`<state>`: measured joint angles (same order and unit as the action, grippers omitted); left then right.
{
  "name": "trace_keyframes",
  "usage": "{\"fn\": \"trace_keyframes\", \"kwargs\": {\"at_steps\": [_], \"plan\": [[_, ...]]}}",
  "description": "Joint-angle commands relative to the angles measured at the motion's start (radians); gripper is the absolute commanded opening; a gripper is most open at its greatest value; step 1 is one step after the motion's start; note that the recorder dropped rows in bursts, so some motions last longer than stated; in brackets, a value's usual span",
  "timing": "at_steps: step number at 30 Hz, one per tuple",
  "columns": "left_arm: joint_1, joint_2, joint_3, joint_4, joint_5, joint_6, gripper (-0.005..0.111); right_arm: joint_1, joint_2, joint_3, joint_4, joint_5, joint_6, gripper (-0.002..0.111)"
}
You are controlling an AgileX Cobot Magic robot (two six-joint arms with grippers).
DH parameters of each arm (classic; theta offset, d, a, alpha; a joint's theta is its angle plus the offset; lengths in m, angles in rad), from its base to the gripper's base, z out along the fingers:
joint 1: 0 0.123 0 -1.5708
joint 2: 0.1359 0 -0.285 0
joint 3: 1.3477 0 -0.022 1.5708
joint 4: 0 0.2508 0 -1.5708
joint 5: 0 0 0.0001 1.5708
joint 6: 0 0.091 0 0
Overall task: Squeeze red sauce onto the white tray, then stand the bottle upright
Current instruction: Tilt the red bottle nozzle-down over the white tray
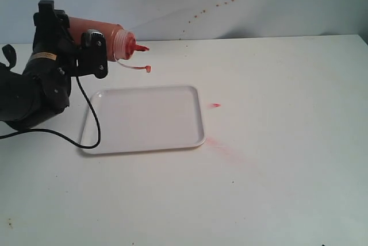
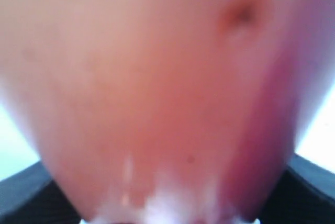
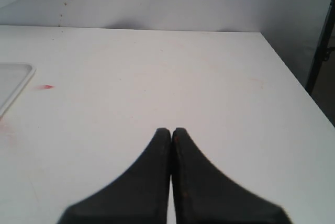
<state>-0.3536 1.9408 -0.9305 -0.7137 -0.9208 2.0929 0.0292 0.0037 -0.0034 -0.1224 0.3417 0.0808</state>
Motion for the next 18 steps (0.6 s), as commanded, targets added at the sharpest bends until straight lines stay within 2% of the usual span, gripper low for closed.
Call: {"fn": "trace_keyframes", "kwargs": {"at_steps": [1,8,14,18], "plan": [[-0.006,-0.021,-0.005,-0.009,-0.103,0.001,0.000,0.004,-0.004,0.003,-0.006,-0.007,0.003,0.000],[-0.006,-0.021,-0.003,0.013,-0.103,0.001,0.000,0.004,-0.004,0.003,-0.006,-0.007,0.003,0.000],[-0.006,-0.021,0.065,0.217,-0.142,0.001,0.000,0.004,-0.004,0.003,-0.080,-0.043,0.003,0.000],[-0.006,-0.021,0.071,0.214,-0.155,0.001,0.000,0.004,-0.004,0.003,-0.080,-0.043,0.003,0.000]]}}
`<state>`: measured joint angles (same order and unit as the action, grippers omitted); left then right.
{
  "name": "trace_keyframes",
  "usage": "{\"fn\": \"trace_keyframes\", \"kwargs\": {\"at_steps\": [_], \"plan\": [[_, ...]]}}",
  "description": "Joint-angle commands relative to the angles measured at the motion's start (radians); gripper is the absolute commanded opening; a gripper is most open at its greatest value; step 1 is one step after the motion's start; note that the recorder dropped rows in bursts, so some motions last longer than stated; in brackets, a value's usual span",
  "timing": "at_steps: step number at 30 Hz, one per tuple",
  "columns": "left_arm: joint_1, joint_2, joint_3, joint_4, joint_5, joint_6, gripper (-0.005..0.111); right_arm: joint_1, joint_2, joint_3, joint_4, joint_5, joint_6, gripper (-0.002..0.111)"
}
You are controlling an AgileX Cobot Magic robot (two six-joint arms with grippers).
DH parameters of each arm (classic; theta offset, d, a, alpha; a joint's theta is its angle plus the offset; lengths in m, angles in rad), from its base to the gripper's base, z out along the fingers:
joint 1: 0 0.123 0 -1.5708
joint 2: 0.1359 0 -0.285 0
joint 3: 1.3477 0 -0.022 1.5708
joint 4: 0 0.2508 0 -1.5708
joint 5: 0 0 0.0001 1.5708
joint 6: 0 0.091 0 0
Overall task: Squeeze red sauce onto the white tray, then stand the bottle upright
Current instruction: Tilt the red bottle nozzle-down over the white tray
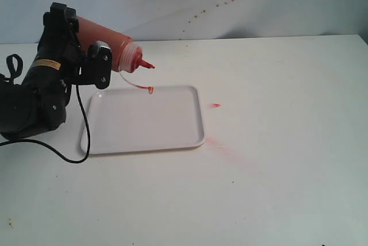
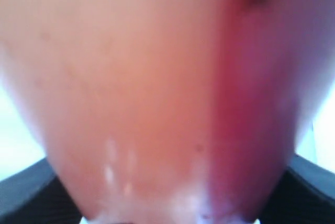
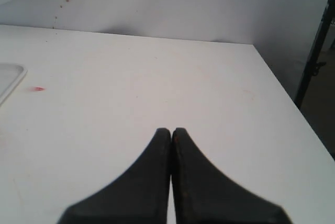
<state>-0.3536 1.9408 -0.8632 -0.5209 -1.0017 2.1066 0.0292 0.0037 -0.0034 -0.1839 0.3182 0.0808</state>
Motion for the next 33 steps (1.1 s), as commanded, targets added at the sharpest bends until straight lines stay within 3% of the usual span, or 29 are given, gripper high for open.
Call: {"fn": "trace_keyframes", "kwargs": {"at_steps": [1,4,8,12,17,24,33], "plan": [[-0.006,-0.021,0.006,0.023,-0.079,-0.012,0.000,0.004,-0.004,0.003,-0.018,-0.019,0.003,0.000],[-0.006,-0.021,0.011,0.064,-0.105,-0.012,0.000,0.004,-0.004,0.003,-0.053,-0.024,-0.013,0.000],[-0.006,-0.021,0.011,0.151,-0.126,-0.012,0.000,0.004,-0.004,0.003,0.138,-0.198,0.021,0.000],[-0.006,-0.021,0.011,0.175,-0.133,-0.012,0.000,0.004,-0.004,0.003,0.151,-0.452,0.110,0.000],[-0.006,-0.021,0.009,0.274,-0.214,-0.012,0.000,0.021,-0.004,0.003,0.151,-0.457,0.215,0.000],[-0.006,-0.021,0.009,0.277,-0.219,-0.012,0.000,0.194,0.024,0.003,0.114,-0.483,0.217,0.000],[-0.006,-0.021,0.009,0.277,-0.219,-0.012,0.000,0.468,0.262,0.003,-0.131,-0.703,0.299,0.000]]}}
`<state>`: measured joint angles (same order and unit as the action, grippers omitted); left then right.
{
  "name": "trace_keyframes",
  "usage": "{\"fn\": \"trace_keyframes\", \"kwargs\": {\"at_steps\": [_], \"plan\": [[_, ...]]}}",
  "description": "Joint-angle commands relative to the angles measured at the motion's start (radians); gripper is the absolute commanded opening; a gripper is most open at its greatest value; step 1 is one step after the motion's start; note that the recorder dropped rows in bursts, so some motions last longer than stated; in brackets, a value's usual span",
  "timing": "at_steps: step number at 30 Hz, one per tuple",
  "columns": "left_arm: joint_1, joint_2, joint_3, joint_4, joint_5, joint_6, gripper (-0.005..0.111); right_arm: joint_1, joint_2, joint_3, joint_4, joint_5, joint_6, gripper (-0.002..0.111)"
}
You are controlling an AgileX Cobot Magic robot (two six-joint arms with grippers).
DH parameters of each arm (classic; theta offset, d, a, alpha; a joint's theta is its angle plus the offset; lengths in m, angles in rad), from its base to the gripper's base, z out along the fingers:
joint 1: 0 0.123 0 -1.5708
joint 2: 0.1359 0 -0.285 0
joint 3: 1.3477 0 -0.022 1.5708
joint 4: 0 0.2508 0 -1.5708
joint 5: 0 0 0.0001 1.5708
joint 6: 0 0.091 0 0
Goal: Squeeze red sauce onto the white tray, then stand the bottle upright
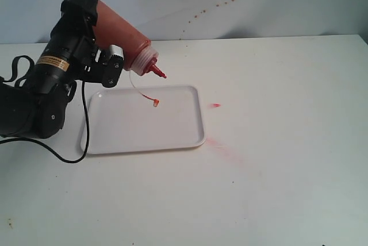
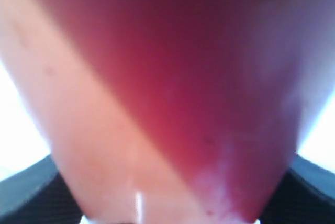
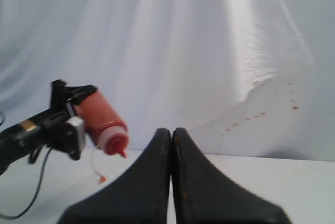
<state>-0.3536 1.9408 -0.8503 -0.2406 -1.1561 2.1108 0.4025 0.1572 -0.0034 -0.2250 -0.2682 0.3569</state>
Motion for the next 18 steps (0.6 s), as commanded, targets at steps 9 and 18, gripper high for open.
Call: {"fn": "trace_keyframes", "kwargs": {"at_steps": [9,18], "plan": [[-0.006,-0.021,-0.004,-0.011,-0.065,-0.017,0.000,0.146,0.244,0.003,-0.083,-0.185,0.028,0.000],[-0.006,-0.021,-0.004,-0.011,-0.065,-0.017,0.000,0.146,0.244,0.003,-0.083,-0.185,0.099,0.000]]}}
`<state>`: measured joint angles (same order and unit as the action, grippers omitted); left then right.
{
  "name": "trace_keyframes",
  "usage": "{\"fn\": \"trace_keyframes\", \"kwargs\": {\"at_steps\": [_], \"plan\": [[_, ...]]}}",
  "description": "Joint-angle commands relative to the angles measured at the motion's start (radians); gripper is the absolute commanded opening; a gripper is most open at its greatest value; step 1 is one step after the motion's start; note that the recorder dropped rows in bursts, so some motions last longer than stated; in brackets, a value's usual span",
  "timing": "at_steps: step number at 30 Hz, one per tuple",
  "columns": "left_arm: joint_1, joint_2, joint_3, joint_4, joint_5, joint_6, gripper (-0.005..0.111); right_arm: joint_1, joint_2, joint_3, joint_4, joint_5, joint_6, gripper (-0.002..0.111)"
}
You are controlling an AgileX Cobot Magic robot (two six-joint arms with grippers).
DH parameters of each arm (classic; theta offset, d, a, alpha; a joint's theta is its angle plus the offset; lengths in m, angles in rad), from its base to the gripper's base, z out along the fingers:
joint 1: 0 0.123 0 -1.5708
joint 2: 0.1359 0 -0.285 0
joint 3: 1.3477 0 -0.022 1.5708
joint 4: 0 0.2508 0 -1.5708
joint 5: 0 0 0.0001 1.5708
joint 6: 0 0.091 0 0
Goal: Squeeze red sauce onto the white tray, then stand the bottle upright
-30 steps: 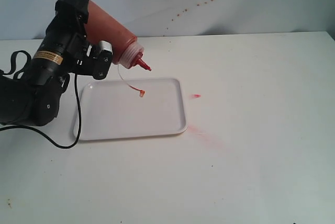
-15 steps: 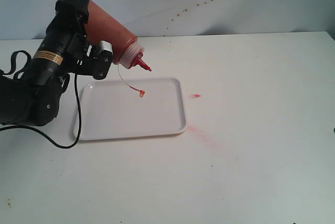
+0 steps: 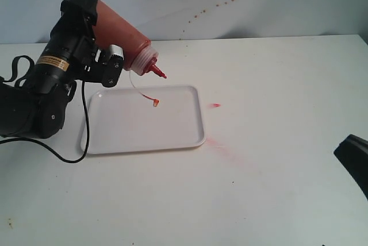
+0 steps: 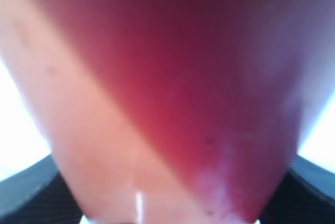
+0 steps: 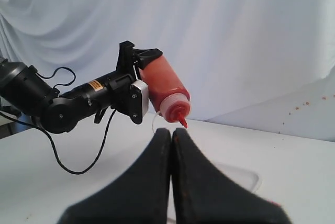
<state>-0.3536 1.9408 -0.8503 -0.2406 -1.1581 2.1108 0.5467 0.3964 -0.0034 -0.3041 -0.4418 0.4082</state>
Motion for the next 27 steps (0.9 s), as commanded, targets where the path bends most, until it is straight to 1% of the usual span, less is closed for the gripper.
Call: {"fn": "trace_keyframes", "kwargs": {"at_steps": [1,6,10,12,15,19,27], "plan": [[-0.006,-0.021,-0.004,-0.011,-0.063,-0.017,0.000,0.002,0.004,0.003,-0.004,-0.011,0.064,0.000],[-0.006,-0.021,-0.004,-0.011,-0.063,-0.017,0.000,0.002,0.004,0.003,-0.011,-0.039,0.063,0.000],[-0.006,-0.021,-0.004,-0.011,-0.063,-0.017,0.000,0.002,0.004,0.003,-0.019,-0.039,-0.015,0.000],[-0.006,-0.021,-0.004,-0.011,-0.063,-0.017,0.000,0.002,0.004,0.003,-0.019,-0.003,-0.015,0.000],[-0.006,-0.021,-0.004,-0.011,-0.063,-0.017,0.000,0.002,0.004,-0.063,-0.021,0.075,-0.015,0.000],[-0.006,-0.021,-0.004,-0.011,-0.063,-0.017,0.000,0.002,0.004,-0.153,-0.049,0.077,-0.015,0.000],[-0.006,-0.021,-0.004,-0.011,-0.063,-0.017,0.000,0.002,0.016,-0.285,-0.063,0.156,-0.034,0.000]]}}
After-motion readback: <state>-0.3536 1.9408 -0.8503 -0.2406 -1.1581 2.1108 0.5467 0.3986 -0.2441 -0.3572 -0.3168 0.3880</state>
